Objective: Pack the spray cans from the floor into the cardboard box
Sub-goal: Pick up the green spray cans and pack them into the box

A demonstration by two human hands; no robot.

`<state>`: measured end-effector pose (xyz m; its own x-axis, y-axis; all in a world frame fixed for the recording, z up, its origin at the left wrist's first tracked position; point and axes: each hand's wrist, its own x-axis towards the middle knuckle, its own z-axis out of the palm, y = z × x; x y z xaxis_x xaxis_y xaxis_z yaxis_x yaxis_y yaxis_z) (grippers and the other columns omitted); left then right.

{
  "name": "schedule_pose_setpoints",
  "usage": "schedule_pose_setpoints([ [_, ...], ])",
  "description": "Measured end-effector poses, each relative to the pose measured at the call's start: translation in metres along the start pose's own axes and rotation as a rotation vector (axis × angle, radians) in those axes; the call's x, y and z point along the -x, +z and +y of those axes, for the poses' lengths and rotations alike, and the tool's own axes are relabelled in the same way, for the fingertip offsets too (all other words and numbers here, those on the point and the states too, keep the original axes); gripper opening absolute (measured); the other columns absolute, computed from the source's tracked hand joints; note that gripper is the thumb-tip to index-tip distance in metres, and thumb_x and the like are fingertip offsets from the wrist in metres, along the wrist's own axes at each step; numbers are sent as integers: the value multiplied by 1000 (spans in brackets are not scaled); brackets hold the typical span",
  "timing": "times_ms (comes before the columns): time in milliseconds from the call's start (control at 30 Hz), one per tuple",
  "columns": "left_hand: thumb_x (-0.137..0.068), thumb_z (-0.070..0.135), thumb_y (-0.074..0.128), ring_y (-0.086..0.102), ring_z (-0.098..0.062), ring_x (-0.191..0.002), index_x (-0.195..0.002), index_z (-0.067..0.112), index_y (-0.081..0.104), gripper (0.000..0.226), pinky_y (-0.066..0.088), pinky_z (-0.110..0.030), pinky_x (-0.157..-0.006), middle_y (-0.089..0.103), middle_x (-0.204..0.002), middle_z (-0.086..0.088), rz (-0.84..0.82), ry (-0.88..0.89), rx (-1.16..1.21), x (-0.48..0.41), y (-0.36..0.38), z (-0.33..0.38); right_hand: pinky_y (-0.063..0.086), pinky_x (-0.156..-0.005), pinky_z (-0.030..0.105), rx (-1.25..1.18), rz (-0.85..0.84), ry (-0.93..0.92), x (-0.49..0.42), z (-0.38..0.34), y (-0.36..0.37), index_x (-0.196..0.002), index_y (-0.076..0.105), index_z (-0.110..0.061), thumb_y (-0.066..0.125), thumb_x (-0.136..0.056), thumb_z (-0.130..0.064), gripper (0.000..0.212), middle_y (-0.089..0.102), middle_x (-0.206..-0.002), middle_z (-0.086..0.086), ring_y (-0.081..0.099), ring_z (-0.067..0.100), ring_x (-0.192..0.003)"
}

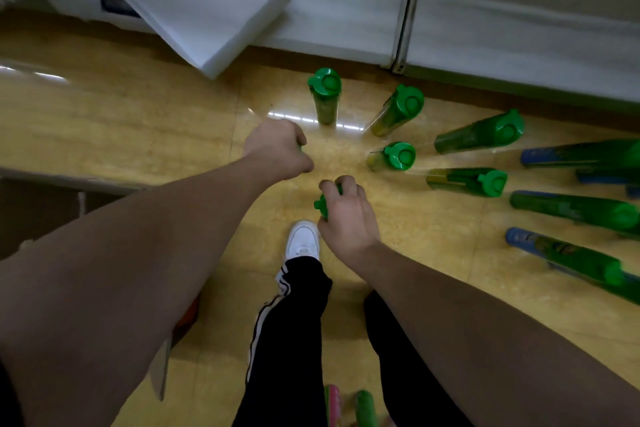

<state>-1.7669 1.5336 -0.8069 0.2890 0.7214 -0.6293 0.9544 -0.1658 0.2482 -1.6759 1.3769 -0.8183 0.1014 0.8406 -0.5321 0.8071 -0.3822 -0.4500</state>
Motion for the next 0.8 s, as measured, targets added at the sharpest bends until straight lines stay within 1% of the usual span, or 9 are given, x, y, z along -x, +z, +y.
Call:
schedule_pose_setpoints([
  [133, -72, 37, 85, 61, -17, -90, -120, 26, 72, 51, 55, -28, -75, 70, -105, 2, 55, -75, 56, 69, -72, -5, 47, -89, 40, 57, 11, -79, 27, -44, -65, -134, 49, -12, 59, -83, -1, 53, 44, -129, 15, 46, 35, -115],
  [233, -72, 38, 85, 60, -18, -90, -119, 27, 73, 50, 54, -29, -75, 68, -104, 1, 117, -141, 81, 124, -130, -8, 44, -91, 39, 101, 25, -157, 47, -85, -120, -133, 49, -14, 61, -83, -3, 52, 45, -129, 15, 47, 35, -117],
  [400, -65, 42, 87, 61, -18, -88, -104, 33, 75, 42, 55, -28, -76, 64, -93, 5, 208, -265, 135, 227, -221, -23, 49, -88, 41, 186, 48, -328, 83, -170, -209, -122, 52, -19, 65, -79, -8, 46, 46, -118, 11, 52, 35, -109],
  [500, -64, 36, 88, 60, -11, -78, -95, 34, 75, 33, 54, -26, -68, 65, -88, 8, 258, -309, 219, 309, -287, -42, 50, -82, 38, 248, 33, -435, 113, -244, -269, -118, 53, -21, 70, -80, -12, 42, 48, -113, 8, 55, 32, -105],
  [567, -68, 33, 89, 61, -15, -84, -95, 32, 76, 30, 59, -32, -71, 64, -91, 6, 287, -323, 248, 362, -328, -54, 49, -79, 36, 277, 28, -497, 133, -296, -307, -118, 55, -21, 76, -77, -16, 47, 50, -112, 6, 56, 28, -103],
  [600, -69, 32, 89, 62, -18, -88, -96, 32, 76, 29, 61, -34, -67, 64, -94, 4, 305, -335, 252, 386, -347, -60, 49, -77, 35, 287, 28, -527, 143, -323, -323, -118, 56, -20, 80, -74, -18, 50, 52, -110, 5, 56, 26, -102],
  [633, -70, 32, 88, 62, -20, -90, -97, 31, 76, 29, 60, -34, -59, 64, -97, 2, 325, -347, 251, 410, -364, -67, 51, -76, 34, 297, 26, -558, 154, -350, -339, -116, 57, -20, 83, -71, -20, 52, 54, -108, 3, 57, 25, -100],
  [700, -72, 30, 87, 61, -23, -91, -100, 28, 73, 31, 58, -31, -50, 62, -103, -1, 372, -351, 255, 454, -395, -81, 58, -79, 39, 319, 25, -615, 176, -404, -364, -109, 58, -21, 88, -67, -22, 51, 59, -107, 3, 60, 24, -97],
  [800, -75, 28, 85, 60, -23, -94, -103, 28, 69, 32, 62, -34, -58, 60, -107, -2, 432, -341, 264, 513, -431, -106, 60, -82, 41, 356, 21, -708, 209, -483, -390, -105, 58, -20, 88, -67, -20, 48, 59, -108, 4, 61, 24, -97],
])
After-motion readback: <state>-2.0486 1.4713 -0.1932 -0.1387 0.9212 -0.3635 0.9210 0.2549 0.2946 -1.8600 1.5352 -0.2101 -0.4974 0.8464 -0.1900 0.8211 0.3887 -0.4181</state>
